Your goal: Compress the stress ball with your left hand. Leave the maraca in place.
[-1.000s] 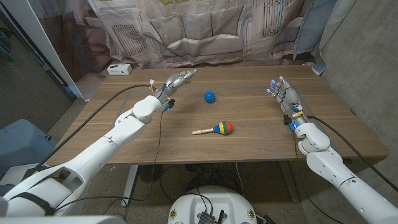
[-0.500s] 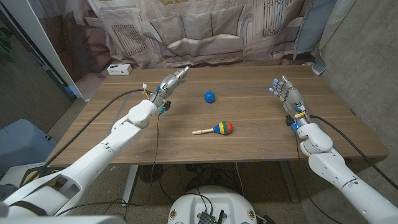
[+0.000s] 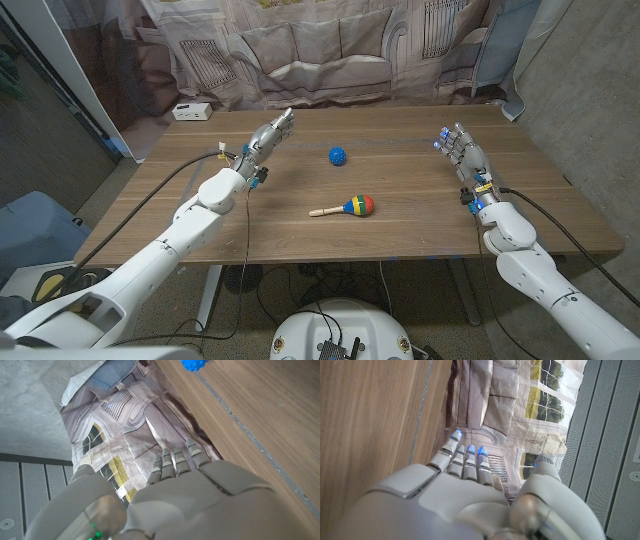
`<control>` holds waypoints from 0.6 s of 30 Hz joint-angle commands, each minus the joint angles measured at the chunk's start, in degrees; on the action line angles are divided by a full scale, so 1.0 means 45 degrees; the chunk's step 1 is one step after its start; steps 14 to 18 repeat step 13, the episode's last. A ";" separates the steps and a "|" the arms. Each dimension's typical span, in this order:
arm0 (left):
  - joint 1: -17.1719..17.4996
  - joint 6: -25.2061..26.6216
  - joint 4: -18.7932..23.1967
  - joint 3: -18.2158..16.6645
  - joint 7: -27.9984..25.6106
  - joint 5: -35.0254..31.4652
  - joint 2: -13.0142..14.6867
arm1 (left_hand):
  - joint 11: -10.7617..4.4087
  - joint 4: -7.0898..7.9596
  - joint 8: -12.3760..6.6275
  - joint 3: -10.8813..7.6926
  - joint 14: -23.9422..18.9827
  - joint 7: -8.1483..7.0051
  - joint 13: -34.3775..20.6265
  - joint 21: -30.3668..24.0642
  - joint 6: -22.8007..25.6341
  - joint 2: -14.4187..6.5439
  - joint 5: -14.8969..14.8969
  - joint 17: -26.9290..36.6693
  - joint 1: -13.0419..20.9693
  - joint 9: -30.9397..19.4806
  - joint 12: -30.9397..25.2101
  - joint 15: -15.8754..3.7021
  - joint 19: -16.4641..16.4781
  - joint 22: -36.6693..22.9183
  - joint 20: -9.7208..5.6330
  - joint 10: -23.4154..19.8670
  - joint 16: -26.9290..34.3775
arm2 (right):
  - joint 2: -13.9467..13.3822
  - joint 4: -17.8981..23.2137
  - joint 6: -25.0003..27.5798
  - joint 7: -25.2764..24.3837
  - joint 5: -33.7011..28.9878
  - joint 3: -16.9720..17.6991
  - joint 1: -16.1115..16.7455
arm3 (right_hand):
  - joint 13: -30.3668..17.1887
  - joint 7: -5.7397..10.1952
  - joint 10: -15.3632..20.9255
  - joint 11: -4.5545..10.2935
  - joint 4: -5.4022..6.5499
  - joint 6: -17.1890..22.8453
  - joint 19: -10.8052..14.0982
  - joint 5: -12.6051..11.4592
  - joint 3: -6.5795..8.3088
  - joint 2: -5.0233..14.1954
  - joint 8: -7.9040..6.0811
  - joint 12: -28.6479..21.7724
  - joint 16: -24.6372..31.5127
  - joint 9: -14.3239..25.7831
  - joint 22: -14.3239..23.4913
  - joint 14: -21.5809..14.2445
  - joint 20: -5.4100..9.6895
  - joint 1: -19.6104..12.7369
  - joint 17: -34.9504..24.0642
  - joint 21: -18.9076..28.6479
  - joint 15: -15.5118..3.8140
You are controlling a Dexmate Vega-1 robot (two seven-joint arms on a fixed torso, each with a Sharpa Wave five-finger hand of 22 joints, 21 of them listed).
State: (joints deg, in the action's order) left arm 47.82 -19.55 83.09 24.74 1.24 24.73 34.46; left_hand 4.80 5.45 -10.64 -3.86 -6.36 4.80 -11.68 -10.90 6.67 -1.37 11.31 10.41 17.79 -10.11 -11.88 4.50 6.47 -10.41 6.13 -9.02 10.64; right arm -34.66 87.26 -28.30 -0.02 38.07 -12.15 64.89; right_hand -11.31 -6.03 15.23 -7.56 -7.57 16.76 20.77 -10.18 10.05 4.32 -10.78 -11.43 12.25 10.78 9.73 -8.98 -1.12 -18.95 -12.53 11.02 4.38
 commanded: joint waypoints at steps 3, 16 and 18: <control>0.0168 -0.0603 -0.0649 -0.0241 0.0762 0.0955 -0.0191 | -0.0055 0.0005 -0.0115 0.0076 -0.0217 0.0014 0.0014 -0.0104 0.0253 0.0014 0.0116 0.0010 -0.0069 -0.0032 -0.0106 -0.0010 0.0132 0.0008 -0.0018 -0.0217 0.0110 | 0.0115 0.0113 0.0099 -0.0376 -0.0162 -0.0090 0.0094 | -0.0031 0.0015 -0.0005 -0.0055 -0.0015 -0.0067 0.0060 0.0004 -0.0013 -0.0111 -0.0001 0.0011 -0.0056 0.0036 0.0039 0.0016 0.0081 -0.0024 -0.0022 0.0030 0.0027; -0.0350 -0.0845 -0.1648 -0.0116 0.1625 0.1268 -0.0396 | -0.0077 -0.0011 -0.0132 0.0090 -0.0242 0.0011 0.0024 -0.0102 0.0345 0.0010 0.0132 0.0003 -0.0064 -0.0032 -0.0122 -0.0043 0.0127 0.0012 -0.0013 -0.0266 0.0103 | 0.0248 0.0516 0.0370 -0.1114 -0.0555 -0.0190 0.0185 | -0.0031 0.0017 0.0025 -0.0049 -0.0012 -0.0054 0.0041 -0.0002 -0.0002 -0.0080 -0.0025 -0.0006 -0.0044 0.0035 0.0037 -0.0001 0.0045 -0.0035 -0.0022 0.0023 0.0036; -0.0350 -0.0845 -0.1648 -0.0116 0.1625 0.1268 -0.0396 | -0.0077 -0.0011 -0.0132 0.0090 -0.0242 0.0011 0.0024 -0.0102 0.0345 0.0010 0.0132 0.0003 -0.0064 -0.0032 -0.0122 -0.0043 0.0127 0.0012 -0.0013 -0.0266 0.0103 | 0.0248 0.0516 0.0370 -0.1114 -0.0555 -0.0190 0.0185 | -0.0031 0.0017 0.0025 -0.0049 -0.0012 -0.0054 0.0041 -0.0002 -0.0002 -0.0080 -0.0025 -0.0006 -0.0044 0.0035 0.0037 -0.0001 0.0045 -0.0035 -0.0022 0.0023 0.0036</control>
